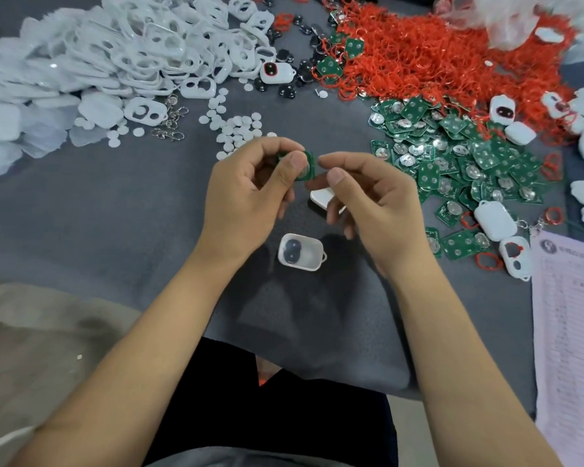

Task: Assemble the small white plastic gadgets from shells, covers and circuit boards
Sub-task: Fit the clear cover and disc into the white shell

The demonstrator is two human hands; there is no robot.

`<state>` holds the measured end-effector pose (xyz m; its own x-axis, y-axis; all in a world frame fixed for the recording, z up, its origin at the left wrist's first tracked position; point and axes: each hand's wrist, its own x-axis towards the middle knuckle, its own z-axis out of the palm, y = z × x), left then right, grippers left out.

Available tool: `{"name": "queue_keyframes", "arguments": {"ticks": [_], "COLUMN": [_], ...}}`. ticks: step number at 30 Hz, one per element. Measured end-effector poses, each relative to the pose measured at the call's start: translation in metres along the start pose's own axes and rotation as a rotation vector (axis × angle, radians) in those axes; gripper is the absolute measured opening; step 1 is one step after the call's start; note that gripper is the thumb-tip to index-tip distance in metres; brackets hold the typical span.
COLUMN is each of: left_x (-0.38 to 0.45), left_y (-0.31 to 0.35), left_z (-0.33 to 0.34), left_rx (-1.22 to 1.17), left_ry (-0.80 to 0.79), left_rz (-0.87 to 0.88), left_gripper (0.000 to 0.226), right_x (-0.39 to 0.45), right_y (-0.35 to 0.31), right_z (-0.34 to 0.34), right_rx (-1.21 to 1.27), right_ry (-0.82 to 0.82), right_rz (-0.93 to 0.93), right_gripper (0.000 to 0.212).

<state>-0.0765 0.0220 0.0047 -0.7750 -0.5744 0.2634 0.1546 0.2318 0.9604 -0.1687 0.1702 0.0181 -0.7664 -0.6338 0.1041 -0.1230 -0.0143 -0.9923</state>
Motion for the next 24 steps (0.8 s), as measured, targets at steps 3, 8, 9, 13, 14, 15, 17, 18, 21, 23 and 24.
{"name": "queue_keyframes", "arguments": {"ticks": [3,8,9,13,14,15,17,18,21,23,24], "left_x": [-0.008,-0.012,-0.012,-0.012,-0.012,-0.012,-0.012,-0.012,-0.011,-0.012,-0.012], "left_y": [-0.003,-0.003,-0.002,-0.003,-0.003,-0.003,-0.004,-0.004,-0.005,-0.005,-0.005], "left_z": [0.002,0.001,0.001,0.001,0.001,0.002,0.002,0.002,0.001,0.001,0.002], "left_rx": [0.030,0.006,-0.005,-0.062,-0.069,-0.072,-0.080,-0.084,-0.089,-0.095,-0.094], "left_ry": [0.003,-0.009,-0.009,0.015,0.026,0.034,0.041,0.043,0.044,0.043,0.043], "left_rz": [0.032,0.003,-0.007,-0.037,-0.038,-0.036,-0.035,-0.038,-0.047,-0.050,-0.050], "left_gripper": [0.008,0.012,0.012,0.009,0.008,0.008,0.008,0.008,0.007,0.008,0.009], "right_x": [-0.007,-0.010,-0.010,-0.010,-0.010,-0.010,-0.011,-0.011,-0.011,-0.011,-0.011], "right_y": [0.005,0.008,0.008,0.008,0.008,0.008,0.010,0.011,0.013,0.014,0.014], "right_z": [0.001,0.004,0.004,0.004,0.005,0.005,0.006,0.007,0.007,0.007,0.007], "right_rx": [-0.050,-0.166,-0.183,-0.262,-0.284,-0.303,-0.327,-0.347,-0.425,-0.452,-0.458], "right_ry": [0.011,0.061,0.065,0.086,0.093,0.098,0.107,0.111,0.103,0.089,0.084], "right_rz": [-0.038,-0.106,-0.116,-0.148,-0.162,-0.174,-0.197,-0.217,-0.284,-0.314,-0.313], "right_gripper": [0.016,0.018,0.019,0.024,0.026,0.027,0.030,0.030,0.030,0.030,0.029]}}
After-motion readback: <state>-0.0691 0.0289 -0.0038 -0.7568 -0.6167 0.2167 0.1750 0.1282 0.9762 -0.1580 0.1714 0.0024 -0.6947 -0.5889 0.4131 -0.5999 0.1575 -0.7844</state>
